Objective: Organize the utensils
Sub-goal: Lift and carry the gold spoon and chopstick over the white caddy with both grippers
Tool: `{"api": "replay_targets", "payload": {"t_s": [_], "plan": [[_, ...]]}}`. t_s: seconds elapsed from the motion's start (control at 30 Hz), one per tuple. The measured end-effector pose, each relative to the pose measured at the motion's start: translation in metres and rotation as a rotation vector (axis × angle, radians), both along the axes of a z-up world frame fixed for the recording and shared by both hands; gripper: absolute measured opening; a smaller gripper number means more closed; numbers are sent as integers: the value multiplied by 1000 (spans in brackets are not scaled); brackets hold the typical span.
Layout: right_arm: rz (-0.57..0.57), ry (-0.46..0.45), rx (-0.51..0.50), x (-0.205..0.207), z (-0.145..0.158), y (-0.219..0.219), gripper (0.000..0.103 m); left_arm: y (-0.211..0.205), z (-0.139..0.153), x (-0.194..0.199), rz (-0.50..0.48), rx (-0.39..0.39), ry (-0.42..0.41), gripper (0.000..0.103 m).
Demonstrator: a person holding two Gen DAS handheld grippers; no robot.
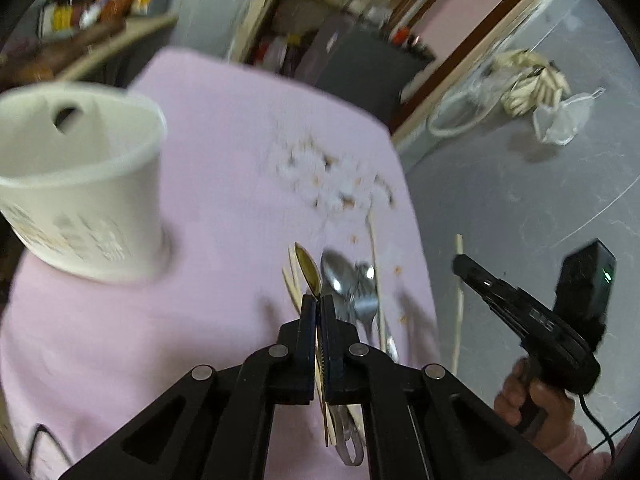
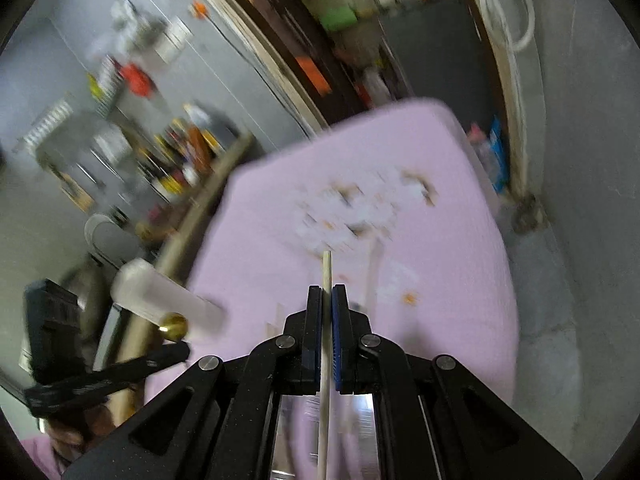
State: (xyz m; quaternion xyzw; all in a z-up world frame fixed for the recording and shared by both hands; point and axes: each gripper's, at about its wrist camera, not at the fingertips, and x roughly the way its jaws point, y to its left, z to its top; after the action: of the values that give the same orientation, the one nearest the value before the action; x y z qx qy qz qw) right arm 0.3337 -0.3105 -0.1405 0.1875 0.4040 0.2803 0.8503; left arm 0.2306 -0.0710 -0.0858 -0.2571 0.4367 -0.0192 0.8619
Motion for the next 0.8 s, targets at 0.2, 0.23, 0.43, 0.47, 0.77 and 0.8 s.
{"api": "replay_targets", "payload": {"t_s": [0.2, 0.23, 0.43, 0.47, 0.77, 0.8], "plan": [[-37, -174, 140, -20, 58, 34, 4, 46, 59, -23, 78, 46, -160, 3], [-41, -204, 162, -23, 66, 46, 4, 56, 67, -24, 88, 47, -178, 3], [-57, -399, 265, -25, 127, 129, 4, 142, 124, -33, 143, 91, -288, 3], [-61, -436, 269, -25, 138, 145, 4, 160, 133, -34, 152, 94, -313, 3], [-157, -526, 279, -10, 148, 234, 4, 244, 135, -17, 200, 243, -396, 3], [-172, -527, 272, -8, 145, 238, 4, 248, 130, -13, 198, 256, -391, 3]]}}
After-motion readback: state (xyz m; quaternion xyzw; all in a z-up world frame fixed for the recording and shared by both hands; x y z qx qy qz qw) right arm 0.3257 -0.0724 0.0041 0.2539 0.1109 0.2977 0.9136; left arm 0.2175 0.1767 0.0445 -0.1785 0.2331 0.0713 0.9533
